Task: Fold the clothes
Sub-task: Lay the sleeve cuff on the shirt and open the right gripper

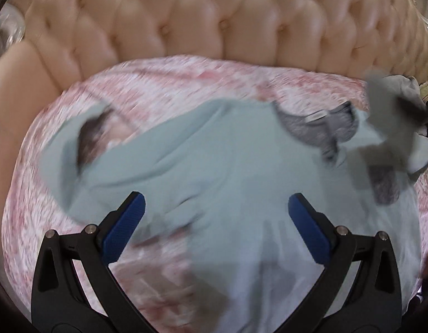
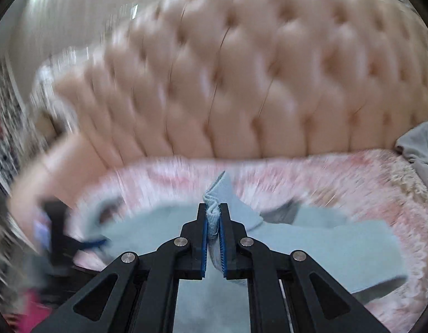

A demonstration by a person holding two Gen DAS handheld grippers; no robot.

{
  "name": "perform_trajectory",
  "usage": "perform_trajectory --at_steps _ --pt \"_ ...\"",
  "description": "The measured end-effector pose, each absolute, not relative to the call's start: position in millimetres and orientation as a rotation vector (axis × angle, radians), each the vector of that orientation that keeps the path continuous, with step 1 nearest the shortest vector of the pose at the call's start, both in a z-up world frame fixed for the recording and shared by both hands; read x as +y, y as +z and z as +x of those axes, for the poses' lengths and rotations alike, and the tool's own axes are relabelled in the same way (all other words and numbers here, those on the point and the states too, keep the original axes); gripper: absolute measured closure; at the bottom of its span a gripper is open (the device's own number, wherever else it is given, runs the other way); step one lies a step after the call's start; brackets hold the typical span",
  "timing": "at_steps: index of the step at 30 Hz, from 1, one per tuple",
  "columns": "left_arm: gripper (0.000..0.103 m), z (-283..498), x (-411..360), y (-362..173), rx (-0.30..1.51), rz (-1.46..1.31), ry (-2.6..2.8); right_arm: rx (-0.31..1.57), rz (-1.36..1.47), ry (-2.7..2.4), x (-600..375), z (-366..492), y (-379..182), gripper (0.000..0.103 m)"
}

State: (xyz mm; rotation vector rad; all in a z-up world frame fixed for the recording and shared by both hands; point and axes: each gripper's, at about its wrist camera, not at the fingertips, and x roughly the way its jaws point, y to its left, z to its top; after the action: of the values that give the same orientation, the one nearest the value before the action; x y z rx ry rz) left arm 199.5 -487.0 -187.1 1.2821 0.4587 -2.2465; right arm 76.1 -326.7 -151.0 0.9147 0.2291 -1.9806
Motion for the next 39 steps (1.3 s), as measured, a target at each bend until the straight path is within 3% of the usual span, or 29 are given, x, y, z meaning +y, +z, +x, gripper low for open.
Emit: perform_trajectory --at_steps 8,18,25,28,30,31,32,36,39 --pt "0.000 213 -489 -189 0.470 1.306 -2.282 0.324 0.995 -2.013 -347 90 -197 0.096" --pt "0.000 140 -475 -204 0.411 1.379 -2.323 -0.128 0.954 -1.838 -313 70 -150 0.095" --pt "0.000 154 -479 -194 0.294 1.306 -2.222 0.118 1.061 -1.826 -358 81 -196 0.092" --pt "0.000 173 -480 -191 0.209 1.302 -2.196 0.130 1.146 -1.783 -371 81 -222 0.090" --pt "0.000 182 -483 -190 0.184 1.299 -2.184 0.120 1.194 -1.751 -374 81 -232 0.053" --pt "0.000 188 -485 -189 0.191 1.292 -2.181 0.114 1.218 -1.736 -375 82 -237 0.013" --pt "0.000 192 -487 -188 0.202 1.286 -2.178 0.092 1.217 -1.717 -373 83 -239 0.000" --pt "0.000 197 -491 -177 0.228 1.244 -2.168 -0.004 1.180 -1.678 -363 83 -228 0.000" --pt "0.000 199 -486 -165 0.231 1.205 -2.183 -0.185 1.150 -1.668 -338 67 -203 0.000"
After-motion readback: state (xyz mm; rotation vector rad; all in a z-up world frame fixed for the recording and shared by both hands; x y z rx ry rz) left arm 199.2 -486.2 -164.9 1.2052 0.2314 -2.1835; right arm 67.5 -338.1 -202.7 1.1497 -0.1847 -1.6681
